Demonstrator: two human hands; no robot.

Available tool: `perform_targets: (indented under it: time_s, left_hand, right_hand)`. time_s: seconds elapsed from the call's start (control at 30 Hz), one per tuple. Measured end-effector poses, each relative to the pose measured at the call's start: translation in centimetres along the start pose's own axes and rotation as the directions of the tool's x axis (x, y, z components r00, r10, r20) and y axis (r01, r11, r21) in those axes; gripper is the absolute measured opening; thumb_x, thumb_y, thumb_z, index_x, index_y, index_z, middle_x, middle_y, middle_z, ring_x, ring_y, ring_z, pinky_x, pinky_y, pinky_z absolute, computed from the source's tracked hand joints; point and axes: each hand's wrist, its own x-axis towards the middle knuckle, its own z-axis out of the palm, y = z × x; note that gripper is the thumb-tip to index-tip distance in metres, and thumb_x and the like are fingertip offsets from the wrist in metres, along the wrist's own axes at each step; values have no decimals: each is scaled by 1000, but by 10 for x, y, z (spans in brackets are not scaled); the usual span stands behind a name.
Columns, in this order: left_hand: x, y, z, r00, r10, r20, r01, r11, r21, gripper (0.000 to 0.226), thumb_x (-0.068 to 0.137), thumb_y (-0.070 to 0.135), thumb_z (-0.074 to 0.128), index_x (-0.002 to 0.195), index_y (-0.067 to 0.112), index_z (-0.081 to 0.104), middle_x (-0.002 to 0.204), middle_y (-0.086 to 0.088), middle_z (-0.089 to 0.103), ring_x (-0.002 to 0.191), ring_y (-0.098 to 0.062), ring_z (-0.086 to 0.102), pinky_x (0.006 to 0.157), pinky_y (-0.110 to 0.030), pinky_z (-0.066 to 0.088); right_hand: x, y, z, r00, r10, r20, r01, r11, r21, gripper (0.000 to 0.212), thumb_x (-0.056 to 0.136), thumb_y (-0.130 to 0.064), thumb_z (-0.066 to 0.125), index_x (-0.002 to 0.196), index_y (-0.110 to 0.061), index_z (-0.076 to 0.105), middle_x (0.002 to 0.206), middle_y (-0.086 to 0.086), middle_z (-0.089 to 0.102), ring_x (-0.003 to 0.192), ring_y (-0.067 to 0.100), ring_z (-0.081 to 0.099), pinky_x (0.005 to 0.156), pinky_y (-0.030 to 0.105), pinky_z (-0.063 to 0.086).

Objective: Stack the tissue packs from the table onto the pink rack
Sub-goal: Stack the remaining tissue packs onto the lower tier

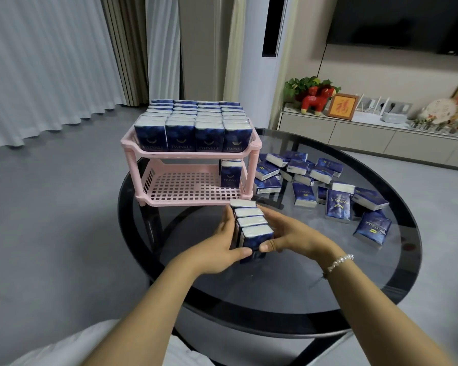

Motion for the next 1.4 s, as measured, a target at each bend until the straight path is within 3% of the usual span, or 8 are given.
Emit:
perform_targets:
  time_s: [0.17, 0.33, 0.47, 0.8, 0.93, 1.1, 1.3, 1.4]
  left_hand:
    - [1, -4, -5, 994, 22, -107, -27, 998, -50, 90, 97, 29, 51, 145, 31, -25, 157, 16, -14, 146, -10, 5, 109, -20, 13]
    - [11, -15, -24, 966, 71, -250, -113, 981, -157, 84, 95, 22, 54, 149, 39, -8, 158, 16, -2, 145, -4, 5, 115, -24, 9]
    - [32, -26, -48, 957, 96, -273, -164, 957, -239, 84, 93, 13, 57, 149, 40, 1, 159, 12, 7, 144, -5, 9, 120, -35, 12]
    - [77, -45, -81, 977, 87, -197, -167, 884, -436, 66, 92, -6, 50, 147, 22, 28, 139, 4, 46, 134, -13, 38, 115, -33, 27]
    - [91, -46, -80, 973, 86, -214, -157, 926, -343, 64, 89, 0, 58, 144, 21, 34, 133, 1, 54, 127, -16, 47, 113, -38, 33]
    - [101, -47, -78, 965, 121, -234, -184, 945, -271, 68, 86, 12, 62, 145, 24, 31, 136, 2, 53, 127, -14, 48, 113, -39, 34]
    - [106, -43, -71, 949, 107, -296, -171, 964, -201, 59, 91, 17, 59, 144, 26, 34, 137, 4, 53, 126, -13, 49, 112, -40, 34]
    - [104, -40, -67, 940, 108, -324, -175, 967, -187, 52, 92, 17, 58, 140, 21, 39, 137, 1, 54, 124, -14, 50, 110, -39, 36]
  right_hand:
    - [10, 5, 10, 993, -51, -110, 51, 999, -10, 75, 84, 2, 64, 135, -39, 28, 122, -15, 55, 65, -10, 54, 52, 11, 39]
    - [32, -1, 17, 962, -111, -250, 116, 993, 8, 67, 84, -10, 68, 134, -43, 37, 114, -16, 63, 64, 4, 49, 52, 11, 38]
    - [58, -9, 19, 935, -143, -326, 140, 990, -33, 66, 84, -15, 69, 139, -33, 38, 128, -9, 57, 75, -17, 54, 59, 5, 42]
    - [119, 4, 24, 832, -95, -547, 34, 992, -120, 52, 85, -33, 65, 133, -23, 47, 126, -8, 60, 113, 9, 56, 101, 36, 45]
    - [123, 10, 30, 768, -120, -630, -33, 974, -226, 50, 87, -41, 60, 130, -19, 51, 124, -3, 62, 111, 14, 59, 92, 32, 48]
    - [117, 12, 29, 684, -152, -714, -92, 952, -291, 19, 88, -31, 60, 91, -13, 65, 77, 14, 67, 69, 28, 65, 66, 43, 55]
    - [106, 12, 19, 540, -152, -828, -135, 955, -263, 36, 76, -29, 76, 100, -13, 54, 103, 4, 55, 90, 20, 59, 80, 31, 48]
    - [106, 18, 12, 615, -129, -778, -112, 962, -248, 62, 75, -27, 77, 122, -9, 39, 122, 5, 45, 114, 19, 48, 94, 28, 41]
